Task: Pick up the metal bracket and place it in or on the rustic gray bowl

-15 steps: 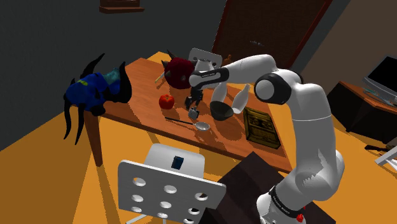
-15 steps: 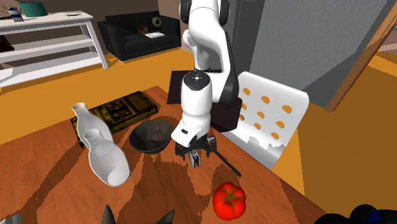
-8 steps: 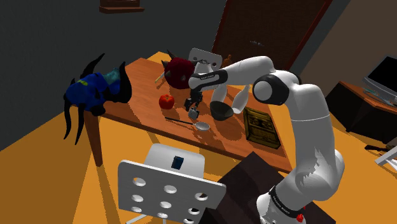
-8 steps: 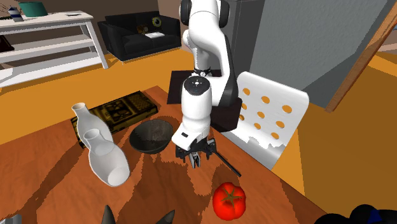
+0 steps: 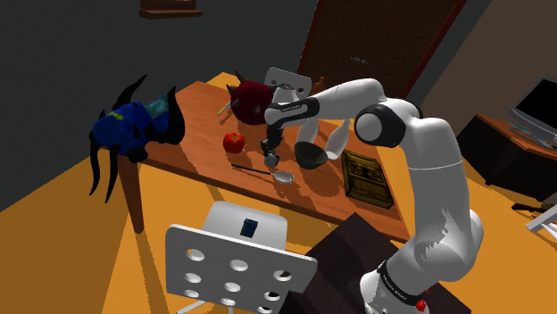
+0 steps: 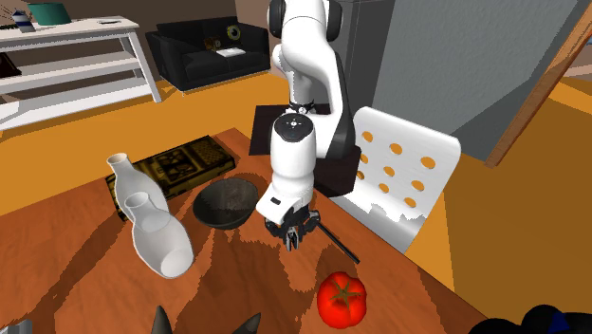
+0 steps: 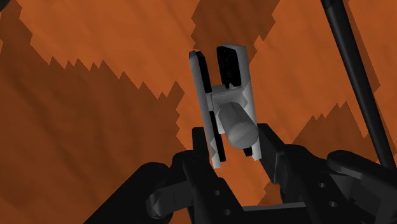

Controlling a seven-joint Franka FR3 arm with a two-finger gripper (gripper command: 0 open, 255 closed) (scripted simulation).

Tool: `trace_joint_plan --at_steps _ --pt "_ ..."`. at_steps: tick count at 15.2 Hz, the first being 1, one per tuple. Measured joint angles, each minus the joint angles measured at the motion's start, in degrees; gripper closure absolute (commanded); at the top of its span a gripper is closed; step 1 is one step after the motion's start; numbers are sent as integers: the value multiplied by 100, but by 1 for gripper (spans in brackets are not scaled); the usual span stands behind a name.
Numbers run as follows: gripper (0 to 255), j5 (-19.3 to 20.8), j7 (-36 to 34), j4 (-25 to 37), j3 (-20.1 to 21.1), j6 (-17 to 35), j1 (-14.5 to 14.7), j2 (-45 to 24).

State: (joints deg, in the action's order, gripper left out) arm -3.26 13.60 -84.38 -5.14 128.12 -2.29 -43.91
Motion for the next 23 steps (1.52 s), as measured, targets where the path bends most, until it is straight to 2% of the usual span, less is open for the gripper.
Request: trace_joint_plan --at_steps 9,23 --pt "255 14 -2 -17 -14 -179 6 193" --pt "255 61 -20 197 -48 -936 27 738"
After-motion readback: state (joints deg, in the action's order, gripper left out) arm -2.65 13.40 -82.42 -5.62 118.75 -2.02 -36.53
